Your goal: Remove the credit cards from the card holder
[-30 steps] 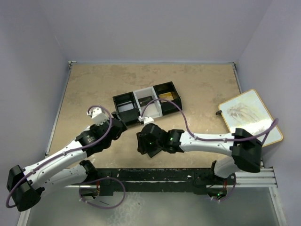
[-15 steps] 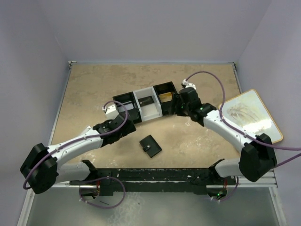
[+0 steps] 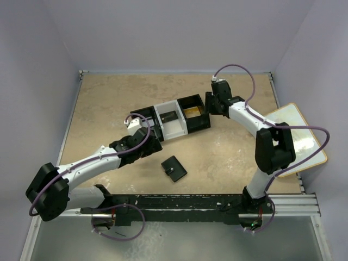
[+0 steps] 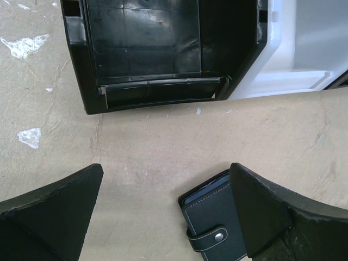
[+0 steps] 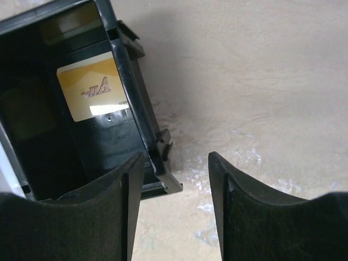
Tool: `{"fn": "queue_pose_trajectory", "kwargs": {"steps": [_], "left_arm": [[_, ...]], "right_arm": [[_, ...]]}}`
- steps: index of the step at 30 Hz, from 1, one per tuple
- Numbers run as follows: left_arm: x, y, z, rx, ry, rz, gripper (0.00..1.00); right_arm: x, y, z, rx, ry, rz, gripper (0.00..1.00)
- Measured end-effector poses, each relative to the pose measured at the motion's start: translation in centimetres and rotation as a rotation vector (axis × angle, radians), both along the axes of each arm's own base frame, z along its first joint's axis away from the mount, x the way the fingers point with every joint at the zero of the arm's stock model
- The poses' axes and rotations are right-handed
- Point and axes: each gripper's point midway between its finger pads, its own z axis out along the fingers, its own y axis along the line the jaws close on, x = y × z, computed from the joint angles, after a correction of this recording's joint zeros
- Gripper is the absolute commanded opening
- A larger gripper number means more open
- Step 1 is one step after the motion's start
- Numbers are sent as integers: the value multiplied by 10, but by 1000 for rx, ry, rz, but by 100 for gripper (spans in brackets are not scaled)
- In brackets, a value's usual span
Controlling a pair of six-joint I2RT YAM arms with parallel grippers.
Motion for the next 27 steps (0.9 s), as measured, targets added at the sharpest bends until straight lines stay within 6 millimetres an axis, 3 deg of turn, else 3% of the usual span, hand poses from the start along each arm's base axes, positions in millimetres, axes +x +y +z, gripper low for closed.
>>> {"fn": "queue_pose_trajectory", "kwargs": {"steps": [7,19,27], "left_arm": [[0,0,6,-13,-15,0,97],[0,1,6,-10,-13,-1,96],[-1,2,7,-9,-14,-2,96]], "right_arm": [[5,8,-24,-30,55,80,51],[15,12,-21,-32,33,94,31],[10,10,-21,-33,28,90,27]]}}
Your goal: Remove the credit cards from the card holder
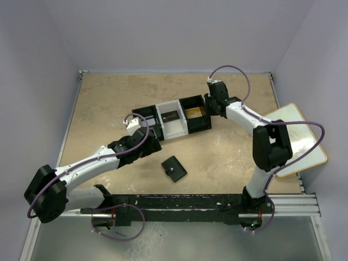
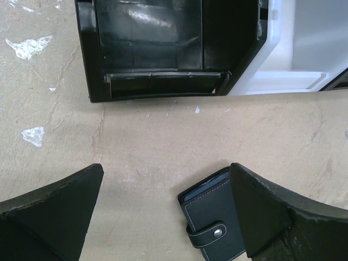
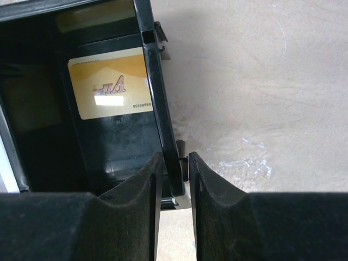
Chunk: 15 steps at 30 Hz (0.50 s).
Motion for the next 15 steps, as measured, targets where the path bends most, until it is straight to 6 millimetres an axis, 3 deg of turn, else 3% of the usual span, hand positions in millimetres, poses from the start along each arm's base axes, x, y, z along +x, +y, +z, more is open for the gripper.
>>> {"fn": "queue_pose_trajectory", "kwargs": {"steps": [10,15], "left_arm": [[0,0,0,1,1,0,96],[-1,-1,0,-3,3,-4,96]], "right_arm": [[-28,-14,5,1,-1,-52,25],[-36,-19,16,14,-23,-80,30]]}}
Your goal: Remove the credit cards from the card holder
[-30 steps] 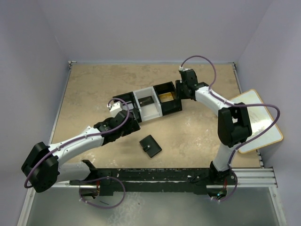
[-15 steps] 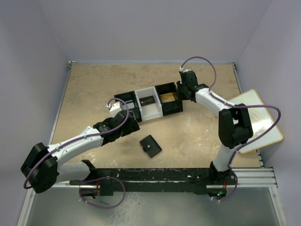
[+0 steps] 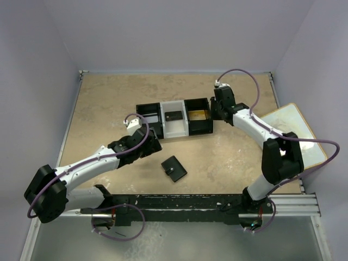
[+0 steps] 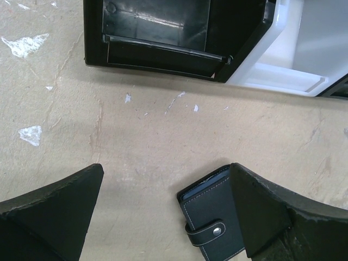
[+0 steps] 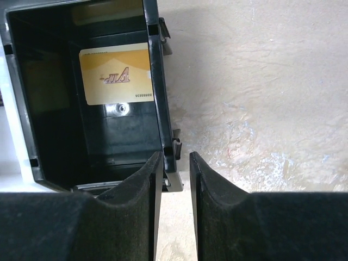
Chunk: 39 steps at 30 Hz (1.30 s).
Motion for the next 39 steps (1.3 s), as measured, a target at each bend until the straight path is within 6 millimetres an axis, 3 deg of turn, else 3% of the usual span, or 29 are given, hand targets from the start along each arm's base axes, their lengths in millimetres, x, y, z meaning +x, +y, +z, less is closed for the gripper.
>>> {"fn": "queue_pose_trajectory", "kwargs": {"steps": [5,8,12,14,17,21,26,34,39], "left_arm": [[-1,-2,0,-5,6,-15,100],[-2,-6,1,-16,7,-34,99],[-5,-22,2,-86,11,-92,98],[-10,-33,0,-117,25,-141,94],[-22,-48,-8,-99,51,-216,85],[-48,-76,-20,-22,108,-348,76],[-61,-83,-28,42,143,-381,73],[-68,-95,-32,130,164,-392,66],[-71,-97,-42,211,190,-394,63]], "right_arm": [[-4,0,18,25,-36,-8,37],[-9,5,39,75,-85,10,42],[-40,22,65,240,-162,83,42],[-61,35,67,331,-180,126,42],[-96,60,48,427,-129,190,43],[-149,92,2,505,21,262,42],[-195,89,-45,542,165,223,43],[-205,93,-43,645,161,197,43],[-215,97,-54,696,208,188,44]]}}
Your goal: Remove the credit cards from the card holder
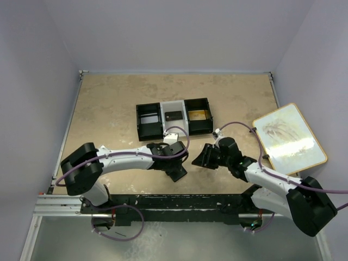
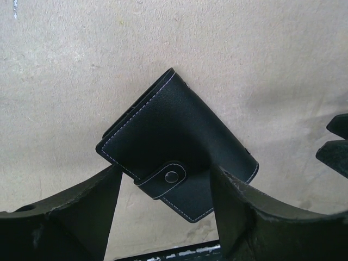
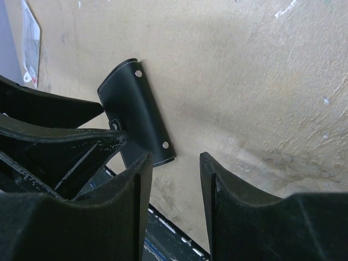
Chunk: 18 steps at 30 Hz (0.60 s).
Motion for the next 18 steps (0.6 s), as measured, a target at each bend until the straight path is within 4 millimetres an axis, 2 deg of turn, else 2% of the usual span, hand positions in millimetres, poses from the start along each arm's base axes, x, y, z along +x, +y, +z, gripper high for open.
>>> {"fn": "queue_pose_trajectory", "kwargs": {"steps": [5,12,18], "left_arm": [[0,3,-5,53,-5,2,59],[-1,0,-11,85,-10,-8,41],[-3,-2,-10,87,-27,-12,18]], "right_arm": [[-4,3,-5,18,25,7,44],[-7,8,-2,51,24,25,44],[-13,19,2,75,11,75,45]]}}
